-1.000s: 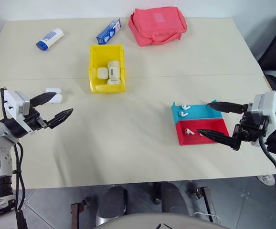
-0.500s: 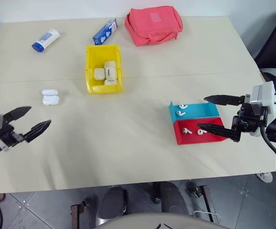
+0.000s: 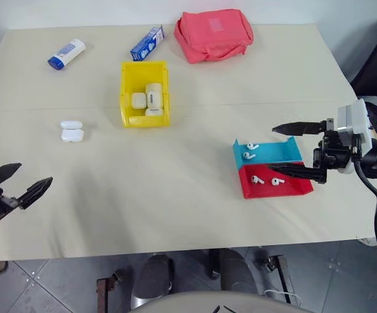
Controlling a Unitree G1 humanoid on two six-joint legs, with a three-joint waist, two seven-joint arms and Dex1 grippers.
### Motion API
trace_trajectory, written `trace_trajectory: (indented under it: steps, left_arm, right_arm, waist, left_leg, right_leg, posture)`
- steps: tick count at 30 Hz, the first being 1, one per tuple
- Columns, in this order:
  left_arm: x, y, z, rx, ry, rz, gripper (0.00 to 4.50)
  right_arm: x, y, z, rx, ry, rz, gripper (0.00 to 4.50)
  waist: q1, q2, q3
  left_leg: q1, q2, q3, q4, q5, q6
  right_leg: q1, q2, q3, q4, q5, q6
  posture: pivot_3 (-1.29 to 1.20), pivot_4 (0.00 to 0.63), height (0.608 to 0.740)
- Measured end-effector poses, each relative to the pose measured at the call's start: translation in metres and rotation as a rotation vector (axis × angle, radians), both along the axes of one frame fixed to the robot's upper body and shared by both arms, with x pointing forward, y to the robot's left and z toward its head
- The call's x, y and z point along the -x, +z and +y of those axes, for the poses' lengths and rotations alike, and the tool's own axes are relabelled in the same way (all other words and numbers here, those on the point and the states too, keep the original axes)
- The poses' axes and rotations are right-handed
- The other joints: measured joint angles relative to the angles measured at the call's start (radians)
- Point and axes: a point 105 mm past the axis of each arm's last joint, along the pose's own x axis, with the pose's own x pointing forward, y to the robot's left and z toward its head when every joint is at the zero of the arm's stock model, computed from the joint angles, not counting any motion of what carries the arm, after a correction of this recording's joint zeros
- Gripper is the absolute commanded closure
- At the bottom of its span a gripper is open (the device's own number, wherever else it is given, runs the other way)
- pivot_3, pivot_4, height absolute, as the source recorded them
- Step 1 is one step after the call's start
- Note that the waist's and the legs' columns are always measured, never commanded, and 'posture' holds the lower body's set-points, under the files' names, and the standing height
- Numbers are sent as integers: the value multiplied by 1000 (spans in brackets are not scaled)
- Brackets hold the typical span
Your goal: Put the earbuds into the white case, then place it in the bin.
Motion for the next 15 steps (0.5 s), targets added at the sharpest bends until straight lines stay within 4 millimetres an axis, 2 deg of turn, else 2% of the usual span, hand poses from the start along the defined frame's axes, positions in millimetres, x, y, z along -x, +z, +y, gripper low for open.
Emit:
trace_trajectory:
  steps: [3,5,10,15]
  left_arm:
    - [-26,15,-6,-46,96,80,24]
    - [-37,18,-9,-59,127,118,24]
    - [-73,9,-15,-45,207,307,24]
    - [-93,8,-11,-30,290,436,24]
  right_arm:
    - [0,4,9,3,43,-32,0]
    - [0,4,11,-1,57,-31,0]
    - [-1,5,20,-6,94,-43,0]
    - [-1,4,20,-9,95,-50,0]
  waist:
    - [0,-1,-1]
    - [-3,1,0]
    - [-6,0,0]
    - [-6,-1,0]
  left_leg:
    - [0,-2,-1,0,1,0]
    - [1,-3,1,-1,3,4]
    - [2,-4,2,-1,3,4]
    - [2,-4,4,-1,5,3]
  right_leg:
    - [0,3,-2,1,0,0]
    - [0,3,-4,2,0,0]
    - [0,4,-10,3,0,0]
    - [0,5,-15,4,0,0]
  posture:
    - [0,150,740]
    - [0,150,740]
    - [0,150,740]
    - [0,150,740]
